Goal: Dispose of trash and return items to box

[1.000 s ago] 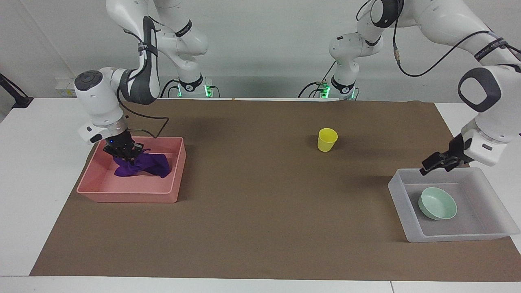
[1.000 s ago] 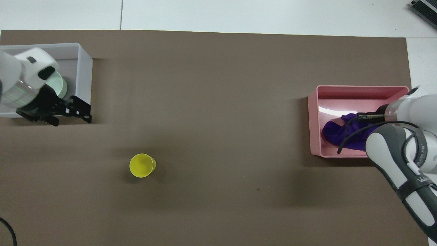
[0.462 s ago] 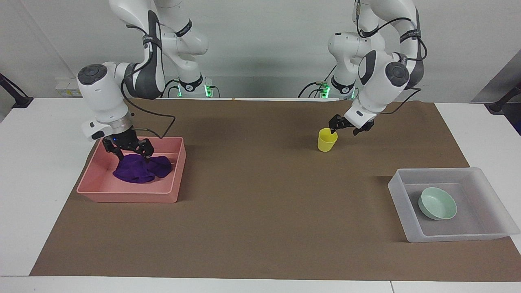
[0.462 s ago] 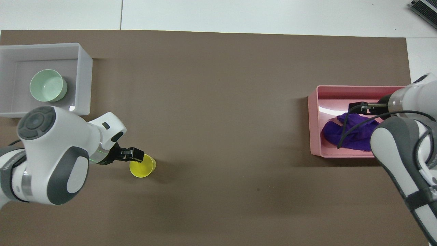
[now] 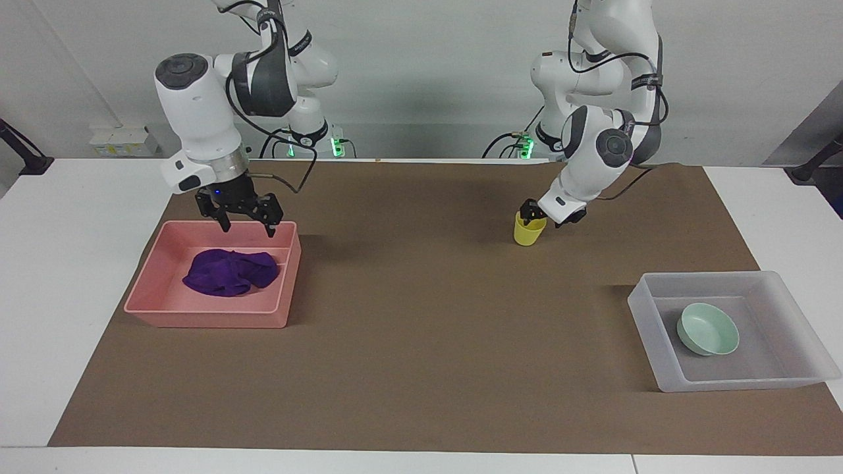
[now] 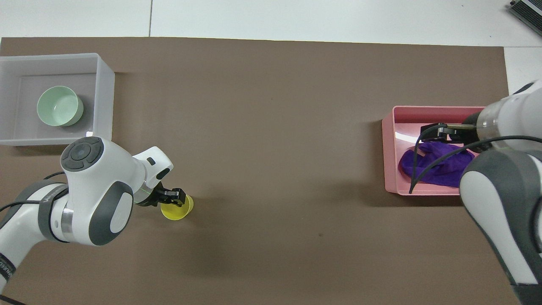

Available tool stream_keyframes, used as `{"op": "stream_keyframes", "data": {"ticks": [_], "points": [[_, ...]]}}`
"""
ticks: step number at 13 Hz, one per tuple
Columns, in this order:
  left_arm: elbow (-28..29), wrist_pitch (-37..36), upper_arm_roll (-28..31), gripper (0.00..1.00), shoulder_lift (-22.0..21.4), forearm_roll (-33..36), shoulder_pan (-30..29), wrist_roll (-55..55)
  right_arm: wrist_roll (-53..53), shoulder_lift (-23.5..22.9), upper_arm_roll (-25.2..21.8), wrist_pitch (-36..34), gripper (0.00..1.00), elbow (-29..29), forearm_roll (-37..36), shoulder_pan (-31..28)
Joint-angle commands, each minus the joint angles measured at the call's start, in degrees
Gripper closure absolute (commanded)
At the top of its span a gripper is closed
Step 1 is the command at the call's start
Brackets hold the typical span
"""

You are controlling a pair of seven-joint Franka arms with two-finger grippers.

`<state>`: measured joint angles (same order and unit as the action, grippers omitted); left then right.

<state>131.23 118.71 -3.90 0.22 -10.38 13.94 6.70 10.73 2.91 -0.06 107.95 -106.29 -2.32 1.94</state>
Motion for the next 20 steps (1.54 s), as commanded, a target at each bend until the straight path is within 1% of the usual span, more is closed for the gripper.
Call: {"op": "stream_keyframes", "data": {"ticks": [1, 2, 4, 7, 8, 9, 10, 12, 13, 16, 17, 18, 20], "points": [[-0.9, 0.3, 1.0, 1.00, 1.4, -0.7, 0.7, -0.6, -1.4, 0.3, 0.0, -8.4, 0.00, 7.4, 0.5, -0.9], [-2.8, -1.4, 1.1, 1.00, 1.0, -0.7, 0.1, -0.6, -2.3, 0.4, -0.2, -10.5, 0.00, 9.2, 0.6, -1.1], [-10.1, -8.8, 1.4, 1.00, 1.4, -0.5, -1.9, -0.6, -2.3, 0.2, -0.2, -16.3, 0.00, 14.3, 0.6, -1.1], [-21.2, -17.0, 1.4, 1.00, 1.5, -0.4, -8.4, -0.6, -2.7, 0.3, -0.2, -25.0, 0.00, 21.1, 0.6, -1.1], [-24.9, -19.3, 1.5, 1.00, 1.5, -0.3, -10.6, -0.6, -2.9, 0.5, -0.2, -25.8, 0.00, 20.7, 0.5, -1.1], [-28.7, -20.0, 1.5, 1.00, 2.3, 0.9, -13.6, -0.6, -3.2, 1.0, -0.1, -26.2, 0.00, 20.3, 0.5, -1.1], [-33.0, -20.2, 1.5, 1.00, 3.8, 2.7, -16.0, -0.6, -4.1, 1.1, -0.2, -25.3, 0.00, 19.1, 0.5, -1.1], [-41.6, -20.4, 1.5, 1.00, 9.7, 6.3, -19.9, -0.6, -5.9, 3.1, -0.3, -22.5, 0.00, 14.9, 0.5, -1.1], [-44.9, -20.2, 1.5, 1.00, 12.8, 7.6, -22.0, -0.7, -5.8, 3.5, -0.3, -22.4, 0.00, 13.9, 0.4, -1.1], [-54.6, -17.1, 1.5, 1.00, 22.5, 8.3, -27.1, -3.3, -5.9, 3.7, -0.2, -22.3, 0.00, 13.7, 0.2, -1.1], [-55.6, -14.8, 1.5, 1.00, 24.9, 8.3, -28.3, -5.7, -5.9, 3.8, -0.3, -22.2, 0.00, 13.4, 0.5, -1.2], [-55.4, -11.8, 1.6, 1.00, 26.3, 8.3, -29.0, -7.1, -6.0, 3.8, -0.5, -21.9, 0.00, 13.1, 0.6, -1.4], [-55.0, -9.7, 1.6, 1.00, 29.2, 8.4, -29.5, -7.7, -6.3, 3.9, -0.6, -22.0, 0.00, 12.9, 0.6, -2.5]]}}
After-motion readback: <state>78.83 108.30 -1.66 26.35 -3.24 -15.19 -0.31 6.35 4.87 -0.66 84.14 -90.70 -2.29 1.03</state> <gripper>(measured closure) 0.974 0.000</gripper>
